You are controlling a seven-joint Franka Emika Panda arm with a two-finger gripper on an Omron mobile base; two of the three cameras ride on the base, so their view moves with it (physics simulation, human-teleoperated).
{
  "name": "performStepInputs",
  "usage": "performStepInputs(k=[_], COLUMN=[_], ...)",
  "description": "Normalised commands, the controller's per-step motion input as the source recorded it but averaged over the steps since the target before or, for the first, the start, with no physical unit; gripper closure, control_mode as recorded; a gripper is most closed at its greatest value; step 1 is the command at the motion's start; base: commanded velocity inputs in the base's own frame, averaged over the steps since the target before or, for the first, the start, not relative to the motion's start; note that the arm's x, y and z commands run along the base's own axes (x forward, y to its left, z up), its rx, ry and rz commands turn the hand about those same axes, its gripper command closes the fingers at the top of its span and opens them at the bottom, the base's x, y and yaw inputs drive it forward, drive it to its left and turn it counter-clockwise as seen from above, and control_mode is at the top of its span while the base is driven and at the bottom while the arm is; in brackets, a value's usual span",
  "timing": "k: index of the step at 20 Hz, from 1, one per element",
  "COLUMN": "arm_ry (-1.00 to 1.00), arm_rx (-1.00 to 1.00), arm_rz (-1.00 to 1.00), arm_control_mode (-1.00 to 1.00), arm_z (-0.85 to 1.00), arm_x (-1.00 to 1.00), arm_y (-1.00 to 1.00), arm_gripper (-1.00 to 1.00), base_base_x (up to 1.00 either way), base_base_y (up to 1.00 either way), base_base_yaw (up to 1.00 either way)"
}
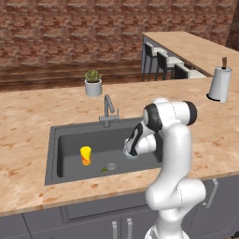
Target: Pick the cup and tupperware and place them in the sink. Then turn on the water.
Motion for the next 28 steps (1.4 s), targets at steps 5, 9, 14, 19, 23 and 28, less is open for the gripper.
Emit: performStepInputs(k=[5, 9, 14, 19, 23, 28], arm_ry=[0.00, 0.00, 0.00, 0.00, 0.00, 0.00], arm_rx=[0.00, 0.00, 0.00, 0.00, 0.00, 0.00], arm_rz=[0.00, 0.00, 0.00, 0.00, 0.00, 0.00], arm_control_mode=[-1.00, -1.00, -1.00, -1.00, -1.00, -1.00], arm_z=[-0.38, -0.36, -0.27, -0.28, -0.24, -0.18], arm_x=[0.06, 0.11, 0.15, 0.09, 0.08, 0.09], arm_y=[0.00, 0.00, 0.00, 0.00, 0.00, 0.00], arm_gripper=[1.00, 1.00, 1.00, 1.00, 1.00, 1.00], base_base_x=[0.00, 0.00, 0.00, 0.00, 0.00, 0.00], base_base_y=[0.00, 0.00, 0.00, 0.00, 0.00, 0.00], base_base_yaw=[0.00, 0.00, 0.00, 0.00, 0.00, 0.00])
